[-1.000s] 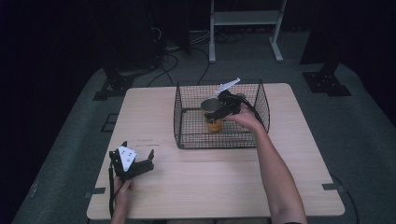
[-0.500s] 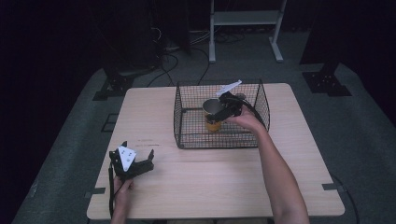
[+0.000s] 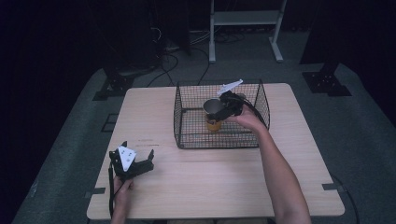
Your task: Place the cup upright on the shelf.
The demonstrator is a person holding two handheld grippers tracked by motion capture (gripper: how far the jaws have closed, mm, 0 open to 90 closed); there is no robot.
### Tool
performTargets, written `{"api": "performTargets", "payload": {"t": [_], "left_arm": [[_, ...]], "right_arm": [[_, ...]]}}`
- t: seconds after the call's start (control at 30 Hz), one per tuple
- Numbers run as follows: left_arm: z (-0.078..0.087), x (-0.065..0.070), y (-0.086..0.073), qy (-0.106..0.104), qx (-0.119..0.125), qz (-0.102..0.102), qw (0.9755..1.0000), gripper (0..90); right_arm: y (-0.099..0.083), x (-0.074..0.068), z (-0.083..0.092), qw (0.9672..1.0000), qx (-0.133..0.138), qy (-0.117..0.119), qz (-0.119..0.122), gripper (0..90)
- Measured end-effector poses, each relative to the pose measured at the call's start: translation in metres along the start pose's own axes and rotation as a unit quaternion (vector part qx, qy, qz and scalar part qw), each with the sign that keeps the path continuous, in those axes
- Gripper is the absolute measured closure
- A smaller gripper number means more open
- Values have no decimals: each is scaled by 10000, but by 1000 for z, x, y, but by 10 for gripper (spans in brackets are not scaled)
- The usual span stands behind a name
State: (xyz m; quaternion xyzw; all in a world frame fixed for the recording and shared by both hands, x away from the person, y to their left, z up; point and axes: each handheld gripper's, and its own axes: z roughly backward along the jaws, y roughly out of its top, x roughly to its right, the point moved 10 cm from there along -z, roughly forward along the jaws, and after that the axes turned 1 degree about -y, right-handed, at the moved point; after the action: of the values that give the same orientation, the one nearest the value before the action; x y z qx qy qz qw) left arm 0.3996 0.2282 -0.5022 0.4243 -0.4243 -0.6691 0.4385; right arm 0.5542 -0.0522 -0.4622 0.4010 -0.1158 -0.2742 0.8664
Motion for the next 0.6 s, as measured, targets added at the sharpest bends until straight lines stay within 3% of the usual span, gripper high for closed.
{"api": "performTargets", "payload": {"t": [0.6], "left_arm": [[0,0,0,-1,-2,-9,10000,0]], "right_arm": [[16,1,17,9990,422,34,-131,28]]}}
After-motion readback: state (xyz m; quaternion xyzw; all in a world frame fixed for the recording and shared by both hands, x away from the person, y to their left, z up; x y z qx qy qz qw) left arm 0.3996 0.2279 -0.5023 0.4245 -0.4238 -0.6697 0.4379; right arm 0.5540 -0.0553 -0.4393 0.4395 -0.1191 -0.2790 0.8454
